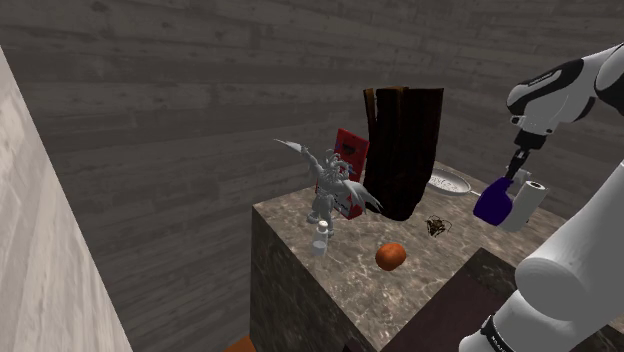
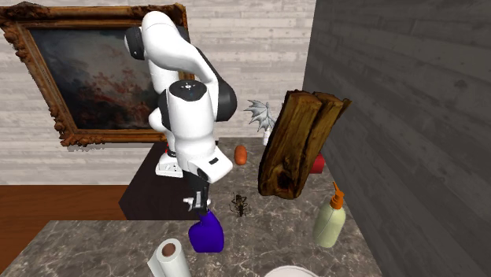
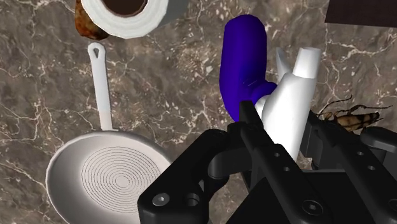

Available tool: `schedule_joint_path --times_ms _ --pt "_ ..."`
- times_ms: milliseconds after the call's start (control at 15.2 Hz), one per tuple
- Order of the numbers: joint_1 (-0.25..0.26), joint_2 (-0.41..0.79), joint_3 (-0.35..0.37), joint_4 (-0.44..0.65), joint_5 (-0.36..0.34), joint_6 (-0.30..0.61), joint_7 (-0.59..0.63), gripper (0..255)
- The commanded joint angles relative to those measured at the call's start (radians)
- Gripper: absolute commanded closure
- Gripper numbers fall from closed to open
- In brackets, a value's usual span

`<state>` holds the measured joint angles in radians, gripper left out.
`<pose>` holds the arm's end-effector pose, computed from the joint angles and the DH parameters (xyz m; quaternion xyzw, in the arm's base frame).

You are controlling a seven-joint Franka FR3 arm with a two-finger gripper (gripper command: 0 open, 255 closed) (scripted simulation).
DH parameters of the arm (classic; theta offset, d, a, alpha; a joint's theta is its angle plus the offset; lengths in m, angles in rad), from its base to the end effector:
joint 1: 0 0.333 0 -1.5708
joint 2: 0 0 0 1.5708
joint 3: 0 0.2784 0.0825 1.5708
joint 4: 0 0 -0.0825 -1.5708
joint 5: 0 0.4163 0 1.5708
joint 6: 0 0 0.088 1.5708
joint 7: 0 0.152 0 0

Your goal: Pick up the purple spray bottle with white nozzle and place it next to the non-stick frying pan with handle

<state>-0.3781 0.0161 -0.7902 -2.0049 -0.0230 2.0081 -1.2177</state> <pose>0.2267 -0.5378 0.3529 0.9994 0.0296 -0.0165 0.0021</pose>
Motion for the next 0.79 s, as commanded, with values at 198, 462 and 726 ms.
schedule_joint_path --times_ms 198,462,726 --pt "-0.003 0.02 -0.002 -0.033 0.015 0.048 -0.011 255" --pt "-0.003 0.02 -0.002 -0.033 0.015 0.048 -0.011 255" --pt "-0.003 0.02 -0.002 -0.033 0.015 0.048 -0.011 0"
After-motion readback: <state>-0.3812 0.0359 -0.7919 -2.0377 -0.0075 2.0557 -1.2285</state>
